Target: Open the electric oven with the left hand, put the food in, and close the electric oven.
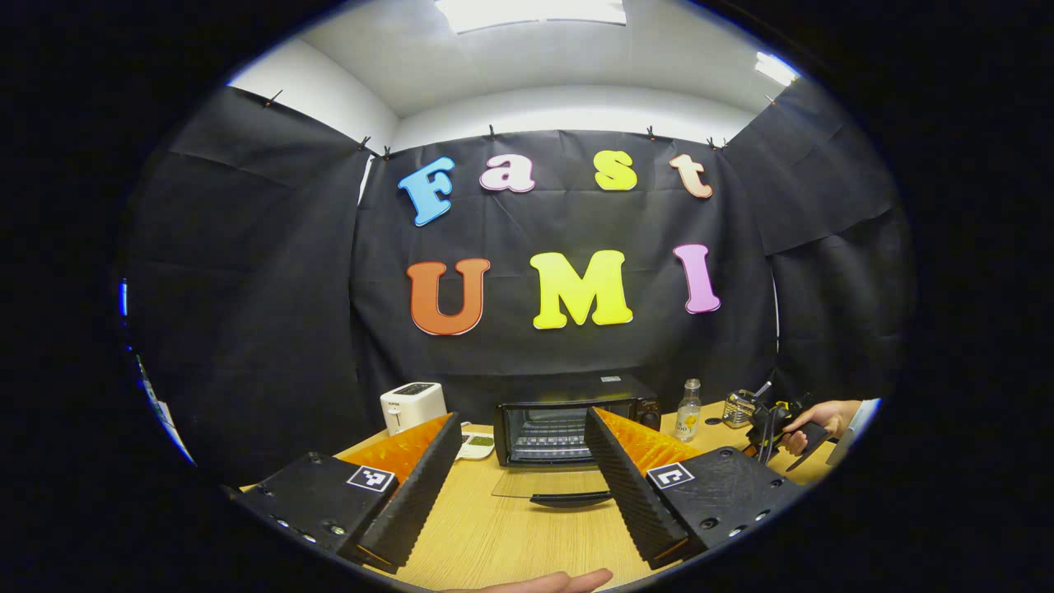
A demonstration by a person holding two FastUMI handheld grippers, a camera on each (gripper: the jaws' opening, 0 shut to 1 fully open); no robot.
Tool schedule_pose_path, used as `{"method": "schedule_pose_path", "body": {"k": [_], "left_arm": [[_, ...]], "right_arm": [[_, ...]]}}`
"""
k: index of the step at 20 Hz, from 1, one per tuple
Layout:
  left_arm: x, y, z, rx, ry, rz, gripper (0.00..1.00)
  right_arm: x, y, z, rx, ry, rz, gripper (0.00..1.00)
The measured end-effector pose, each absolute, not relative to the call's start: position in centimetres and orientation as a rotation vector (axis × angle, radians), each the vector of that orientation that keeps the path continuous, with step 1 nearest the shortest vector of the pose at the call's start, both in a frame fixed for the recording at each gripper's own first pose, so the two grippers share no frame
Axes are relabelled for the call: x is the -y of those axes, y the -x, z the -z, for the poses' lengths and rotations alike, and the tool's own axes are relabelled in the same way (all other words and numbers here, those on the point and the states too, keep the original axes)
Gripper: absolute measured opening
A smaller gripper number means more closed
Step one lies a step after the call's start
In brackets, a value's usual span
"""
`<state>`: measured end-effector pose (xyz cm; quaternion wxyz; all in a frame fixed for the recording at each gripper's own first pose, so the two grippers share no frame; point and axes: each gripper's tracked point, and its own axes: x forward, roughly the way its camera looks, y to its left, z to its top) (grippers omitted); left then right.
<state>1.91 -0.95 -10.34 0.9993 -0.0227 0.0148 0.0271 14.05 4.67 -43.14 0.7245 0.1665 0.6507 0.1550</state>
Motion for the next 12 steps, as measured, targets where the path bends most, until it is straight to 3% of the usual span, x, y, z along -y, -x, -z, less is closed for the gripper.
{"method": "schedule_pose_path", "body": {"k": [7,12], "left_arm": [[-0.7,-0.9,9.7,-0.028,0.018,-0.057,0.95],[-0.8,0.0,9.6,-0.02,0.028,-0.049,0.95]], "right_arm": [[-4.1,-13.2,42.5,-1.355,-0.59,-0.31,0.02],[-3.3,-14.1,40.5,-1.263,-0.595,-0.318,0.01]]}}
